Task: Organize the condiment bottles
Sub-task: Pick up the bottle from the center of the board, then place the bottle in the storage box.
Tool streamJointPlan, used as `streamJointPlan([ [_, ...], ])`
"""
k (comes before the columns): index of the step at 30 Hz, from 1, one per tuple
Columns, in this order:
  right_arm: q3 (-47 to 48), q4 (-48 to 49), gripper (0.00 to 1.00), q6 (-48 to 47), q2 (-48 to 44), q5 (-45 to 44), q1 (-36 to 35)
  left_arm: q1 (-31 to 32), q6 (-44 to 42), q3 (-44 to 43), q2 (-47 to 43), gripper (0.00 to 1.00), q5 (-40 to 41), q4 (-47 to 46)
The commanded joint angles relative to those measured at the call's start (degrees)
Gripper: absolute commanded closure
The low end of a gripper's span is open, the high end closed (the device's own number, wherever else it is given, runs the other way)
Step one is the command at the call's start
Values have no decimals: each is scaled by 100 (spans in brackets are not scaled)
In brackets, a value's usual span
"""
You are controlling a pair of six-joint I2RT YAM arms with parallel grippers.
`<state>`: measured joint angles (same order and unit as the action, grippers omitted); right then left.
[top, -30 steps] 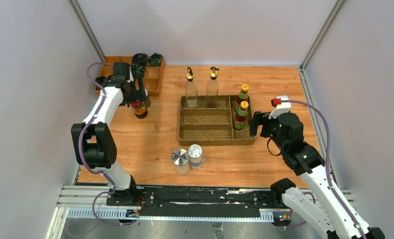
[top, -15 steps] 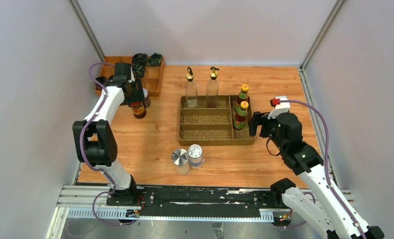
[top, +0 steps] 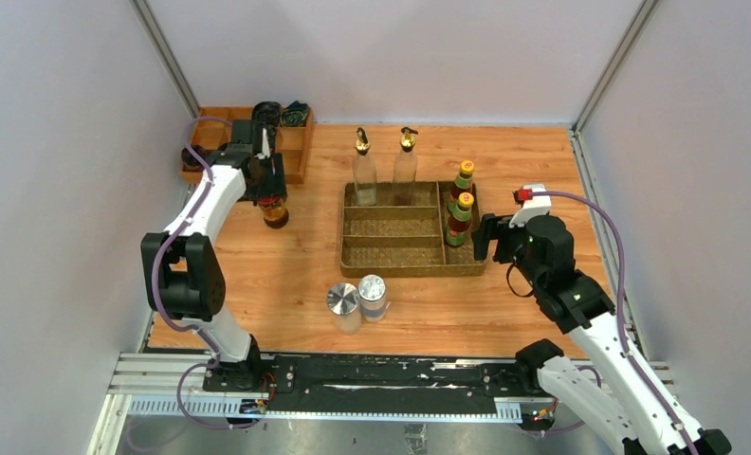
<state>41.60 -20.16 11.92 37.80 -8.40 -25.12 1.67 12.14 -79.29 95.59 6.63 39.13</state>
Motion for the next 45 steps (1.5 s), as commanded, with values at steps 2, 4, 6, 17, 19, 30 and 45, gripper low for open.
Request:
streamJointPlan([
  [2,-58,15,14,54,-92,65,-89,340,-175,-197,-644,45,45,257],
  [4,-44,-24,14,56,-121,61,-89,396,-178,-178,-787,45,-13,354],
  [6,-32,-50,14,57,-156,67,-89,446,-169,-145,-979,45,-42,444],
  [17,22,-240,15,138,-311,102,-89,623,-87,-532,-1889,44,-269,1104],
  [19,48,-267,15,152,-313,110,-89,632,-45,-685,-1942,45,-293,1211],
  [30,138,-382,15,170,-360,85,-84,1218,197,-1468,-1562,44,-628,1386],
  [45,67,-427,15,121,-402,-5,-89,2930,379,-2216,-858,44,-289,1553],
])
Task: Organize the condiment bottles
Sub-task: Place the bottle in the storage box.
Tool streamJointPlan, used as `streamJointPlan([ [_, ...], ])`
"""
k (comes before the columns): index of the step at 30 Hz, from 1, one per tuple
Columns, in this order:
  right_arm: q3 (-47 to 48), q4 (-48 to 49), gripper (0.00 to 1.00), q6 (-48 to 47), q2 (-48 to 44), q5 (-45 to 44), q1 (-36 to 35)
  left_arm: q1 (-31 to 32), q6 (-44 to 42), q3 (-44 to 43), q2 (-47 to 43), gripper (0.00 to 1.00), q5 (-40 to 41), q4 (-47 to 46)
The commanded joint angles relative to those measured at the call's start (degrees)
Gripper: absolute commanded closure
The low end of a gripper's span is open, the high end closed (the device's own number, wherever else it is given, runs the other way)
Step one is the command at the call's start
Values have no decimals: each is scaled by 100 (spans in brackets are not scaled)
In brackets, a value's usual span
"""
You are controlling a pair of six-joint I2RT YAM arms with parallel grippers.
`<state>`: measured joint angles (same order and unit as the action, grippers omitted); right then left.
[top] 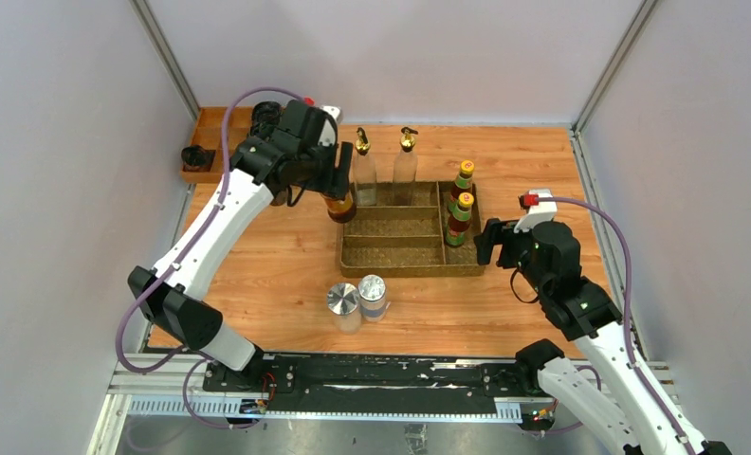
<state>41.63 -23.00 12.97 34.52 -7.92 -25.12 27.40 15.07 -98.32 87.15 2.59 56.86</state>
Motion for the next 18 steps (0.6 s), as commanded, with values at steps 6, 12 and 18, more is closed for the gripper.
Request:
streamJointPlan([
  [6,-2,-143,15,50,-118,-45,-89,1028,181,-274,153,44,308,-219],
  [12,-67,-147,15,49,-204,-69,-89,1673,264,-503,402,44,512,-219],
  [18,-84,-176,15,48,-263,-93,-85,2242,303,-1008,915,44,545,-219],
])
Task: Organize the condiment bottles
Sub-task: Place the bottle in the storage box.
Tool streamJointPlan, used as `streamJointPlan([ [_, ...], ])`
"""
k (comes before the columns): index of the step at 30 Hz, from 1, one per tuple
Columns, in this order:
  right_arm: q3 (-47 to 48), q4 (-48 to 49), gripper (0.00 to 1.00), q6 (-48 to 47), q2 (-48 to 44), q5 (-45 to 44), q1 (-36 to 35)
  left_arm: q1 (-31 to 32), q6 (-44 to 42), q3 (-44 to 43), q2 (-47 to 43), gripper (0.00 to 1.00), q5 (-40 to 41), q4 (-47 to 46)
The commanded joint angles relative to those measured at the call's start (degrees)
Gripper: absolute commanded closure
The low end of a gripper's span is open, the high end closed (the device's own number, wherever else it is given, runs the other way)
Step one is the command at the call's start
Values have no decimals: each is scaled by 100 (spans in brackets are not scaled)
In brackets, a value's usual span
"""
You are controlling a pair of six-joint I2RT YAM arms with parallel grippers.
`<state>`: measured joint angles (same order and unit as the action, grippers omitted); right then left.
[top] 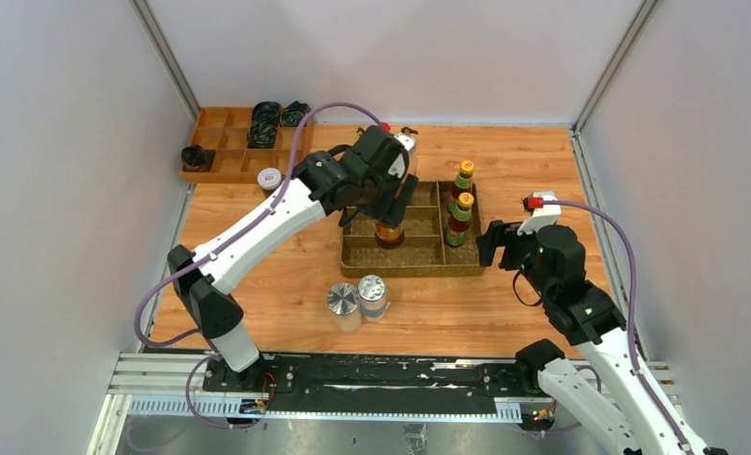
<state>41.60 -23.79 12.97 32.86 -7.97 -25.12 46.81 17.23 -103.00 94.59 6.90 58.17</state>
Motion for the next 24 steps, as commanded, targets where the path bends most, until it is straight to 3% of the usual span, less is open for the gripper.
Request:
streamJointPlan([
  [1,-90,-111,15,48,-108,-103,-89,406,92,-636,301,45,109,-350],
  [12,-125,-165,15,47,-175,-151,-89,755,-91,-1490,1175,45,291,-352],
  [24,-167,-168,15,48,-143,-157,-89,120,-414,-1947,1683,46,-14,-377],
])
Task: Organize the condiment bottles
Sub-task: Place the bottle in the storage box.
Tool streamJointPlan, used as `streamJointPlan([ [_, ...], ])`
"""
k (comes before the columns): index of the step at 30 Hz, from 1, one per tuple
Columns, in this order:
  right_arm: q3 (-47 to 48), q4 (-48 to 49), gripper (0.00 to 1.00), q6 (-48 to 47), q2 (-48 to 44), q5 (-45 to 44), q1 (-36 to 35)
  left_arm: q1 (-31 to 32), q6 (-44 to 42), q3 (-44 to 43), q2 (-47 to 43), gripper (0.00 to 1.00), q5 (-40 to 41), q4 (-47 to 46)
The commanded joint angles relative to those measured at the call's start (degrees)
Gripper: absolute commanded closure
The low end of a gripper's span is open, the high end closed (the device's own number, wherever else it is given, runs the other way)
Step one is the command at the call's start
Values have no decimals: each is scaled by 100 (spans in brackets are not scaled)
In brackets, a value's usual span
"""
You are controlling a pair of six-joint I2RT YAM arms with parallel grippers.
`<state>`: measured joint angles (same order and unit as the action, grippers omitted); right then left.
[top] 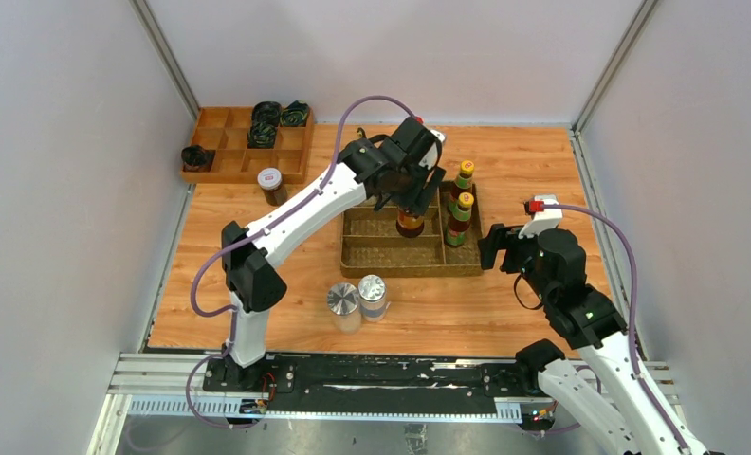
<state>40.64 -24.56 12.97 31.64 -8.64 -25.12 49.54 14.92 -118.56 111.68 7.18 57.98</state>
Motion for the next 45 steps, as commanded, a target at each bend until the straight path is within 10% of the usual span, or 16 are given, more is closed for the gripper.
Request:
streamJointPlan([
  [1,-73,-86,15,52,-18,-86,-85,-209,-187,-406,3,46,-102,-357],
  [45,-206,58,15,66,158,40,-89,-330,-527,1257,249,47,-51,-2373],
])
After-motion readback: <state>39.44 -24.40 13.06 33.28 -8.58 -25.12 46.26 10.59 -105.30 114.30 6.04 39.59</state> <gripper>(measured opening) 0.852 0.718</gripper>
